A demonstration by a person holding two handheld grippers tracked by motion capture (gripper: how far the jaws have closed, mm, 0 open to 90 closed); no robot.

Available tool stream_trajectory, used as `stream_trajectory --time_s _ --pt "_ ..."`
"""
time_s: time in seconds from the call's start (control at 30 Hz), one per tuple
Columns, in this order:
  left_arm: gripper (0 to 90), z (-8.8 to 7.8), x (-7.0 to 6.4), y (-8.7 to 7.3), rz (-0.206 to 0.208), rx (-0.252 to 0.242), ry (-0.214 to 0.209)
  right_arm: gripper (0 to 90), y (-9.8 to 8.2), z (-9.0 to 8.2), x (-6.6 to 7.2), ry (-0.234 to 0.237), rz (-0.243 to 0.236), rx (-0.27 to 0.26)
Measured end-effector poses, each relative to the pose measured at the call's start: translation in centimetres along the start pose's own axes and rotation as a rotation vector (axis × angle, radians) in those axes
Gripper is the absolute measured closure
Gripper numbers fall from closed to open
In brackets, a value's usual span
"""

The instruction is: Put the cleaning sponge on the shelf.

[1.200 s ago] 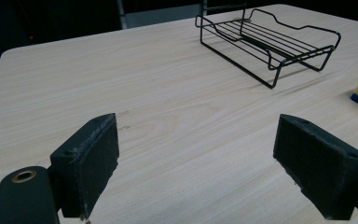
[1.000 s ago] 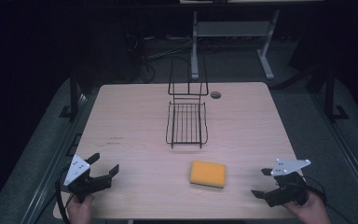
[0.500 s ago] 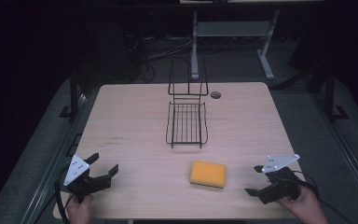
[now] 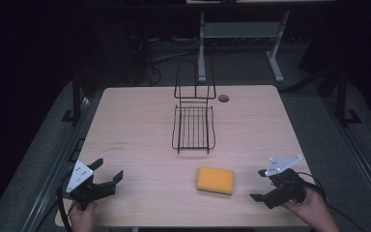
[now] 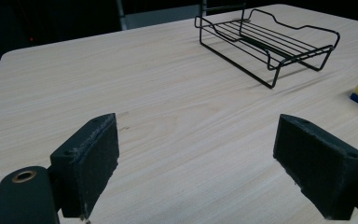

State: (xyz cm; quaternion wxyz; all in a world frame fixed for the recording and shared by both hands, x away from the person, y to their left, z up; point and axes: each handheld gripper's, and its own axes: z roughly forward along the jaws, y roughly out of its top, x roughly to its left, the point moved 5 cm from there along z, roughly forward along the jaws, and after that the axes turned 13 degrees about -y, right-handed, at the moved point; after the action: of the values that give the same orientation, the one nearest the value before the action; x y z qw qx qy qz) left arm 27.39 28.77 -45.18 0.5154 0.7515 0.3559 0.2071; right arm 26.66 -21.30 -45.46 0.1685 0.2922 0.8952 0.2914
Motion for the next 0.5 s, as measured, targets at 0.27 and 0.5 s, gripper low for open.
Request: stream_trajectory --time_s 0.27,0.5 --pt "13.4 0.0 0.0 0.0 -0.002 -0.002 0.000 14.9 1.1 0.1 0.1 0.012 -0.024 0.013" --pt "13.4 0.0 -0.1 0.0 0.000 -0.001 -0.001 14.9 2.0 0.6 0.2 0.026 -0.055 0.023"
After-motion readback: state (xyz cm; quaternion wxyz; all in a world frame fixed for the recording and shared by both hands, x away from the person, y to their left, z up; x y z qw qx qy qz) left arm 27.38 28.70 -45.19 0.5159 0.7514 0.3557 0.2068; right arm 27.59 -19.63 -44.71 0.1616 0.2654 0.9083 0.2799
